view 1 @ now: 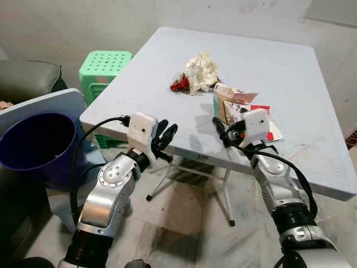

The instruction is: Picking trash to rubbish bin

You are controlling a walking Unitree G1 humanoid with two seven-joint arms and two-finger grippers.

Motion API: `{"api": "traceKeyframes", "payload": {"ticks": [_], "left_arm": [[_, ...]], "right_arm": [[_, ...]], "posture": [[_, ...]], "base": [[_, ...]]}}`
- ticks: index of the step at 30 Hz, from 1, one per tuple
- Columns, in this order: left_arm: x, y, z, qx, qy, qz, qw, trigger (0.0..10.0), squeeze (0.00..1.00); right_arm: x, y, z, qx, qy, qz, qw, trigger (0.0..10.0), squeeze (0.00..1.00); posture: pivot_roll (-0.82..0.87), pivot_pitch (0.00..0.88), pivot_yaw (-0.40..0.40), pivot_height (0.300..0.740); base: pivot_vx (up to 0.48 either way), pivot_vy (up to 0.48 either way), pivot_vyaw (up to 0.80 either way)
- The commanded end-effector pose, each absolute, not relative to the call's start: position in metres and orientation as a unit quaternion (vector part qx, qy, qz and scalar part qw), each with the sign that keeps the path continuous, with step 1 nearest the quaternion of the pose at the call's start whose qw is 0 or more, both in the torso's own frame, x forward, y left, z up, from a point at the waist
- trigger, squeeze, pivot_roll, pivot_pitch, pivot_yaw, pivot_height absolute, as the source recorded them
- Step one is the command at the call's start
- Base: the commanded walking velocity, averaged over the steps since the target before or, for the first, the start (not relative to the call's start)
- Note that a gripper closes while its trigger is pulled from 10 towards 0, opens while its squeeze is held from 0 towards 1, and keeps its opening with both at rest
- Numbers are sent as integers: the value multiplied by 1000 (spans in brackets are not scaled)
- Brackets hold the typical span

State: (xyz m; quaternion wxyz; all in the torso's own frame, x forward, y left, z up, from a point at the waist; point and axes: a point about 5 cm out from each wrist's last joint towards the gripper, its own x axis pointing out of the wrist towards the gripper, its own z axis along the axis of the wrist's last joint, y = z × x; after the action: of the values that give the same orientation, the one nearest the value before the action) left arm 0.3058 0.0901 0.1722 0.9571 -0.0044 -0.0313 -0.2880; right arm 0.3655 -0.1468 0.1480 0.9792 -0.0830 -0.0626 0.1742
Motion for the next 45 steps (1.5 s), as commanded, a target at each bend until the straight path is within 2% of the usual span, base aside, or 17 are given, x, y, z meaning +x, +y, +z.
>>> {"api": "traceKeyframes", "payload": {"ticks": [1, 5, 10, 11, 12, 13, 14, 15, 25, 45], "left_arm": [[303, 84, 178, 4, -37, -304, 952, 10000, 0], [298, 70, 180, 6, -39, -329, 943, 10000, 0], [292, 62, 180, 5, -37, -345, 938, 10000, 0], [291, 61, 180, 5, -38, -349, 936, 10000, 0], [291, 61, 180, 5, -38, -349, 936, 10000, 0], [291, 60, 180, 6, -38, -350, 936, 10000, 0], [290, 59, 180, 5, -37, -350, 936, 10000, 0], [290, 59, 180, 5, -36, -350, 936, 10000, 0], [288, 58, 177, 7, -30, -350, 936, 10000, 0], [293, 57, 176, -2, -29, -343, 939, 10000, 0]], "right_arm": [[369, -144, 151, -96, -68, 183, 976, 10000, 0], [376, -132, 156, -123, -77, 189, 971, 10000, 0], [381, -132, 158, -139, -76, 147, 976, 10000, 0], [382, -133, 161, -153, -88, 129, 976, 9098, 0], [382, -134, 162, -157, -92, 124, 975, 9098, 0], [382, -134, 161, -156, -86, 125, 976, 4392, 0], [383, -135, 159, -158, -76, 117, 978, 392, 0], [384, -137, 158, -163, -71, 104, 979, 0, 0], [380, -145, 157, -191, -102, 70, 974, 0, 0], [370, -148, 141, -149, -92, 132, 976, 0, 0]], "posture": [[163, 190, -40, 715], [168, 199, -41, 715], [171, 205, -41, 715], [171, 207, -38, 715], [171, 207, -38, 715], [171, 207, -37, 715], [171, 207, -36, 715], [170, 209, -35, 715], [164, 207, -28, 715], [163, 172, -22, 715]], "base": [[0, 0, 0], [0, 0, 0], [0, 0, 0], [0, 0, 0], [0, 0, 0], [0, 0, 0], [0, 0, 0], [0, 0, 0], [0, 0, 0], [0, 0, 0]]}}
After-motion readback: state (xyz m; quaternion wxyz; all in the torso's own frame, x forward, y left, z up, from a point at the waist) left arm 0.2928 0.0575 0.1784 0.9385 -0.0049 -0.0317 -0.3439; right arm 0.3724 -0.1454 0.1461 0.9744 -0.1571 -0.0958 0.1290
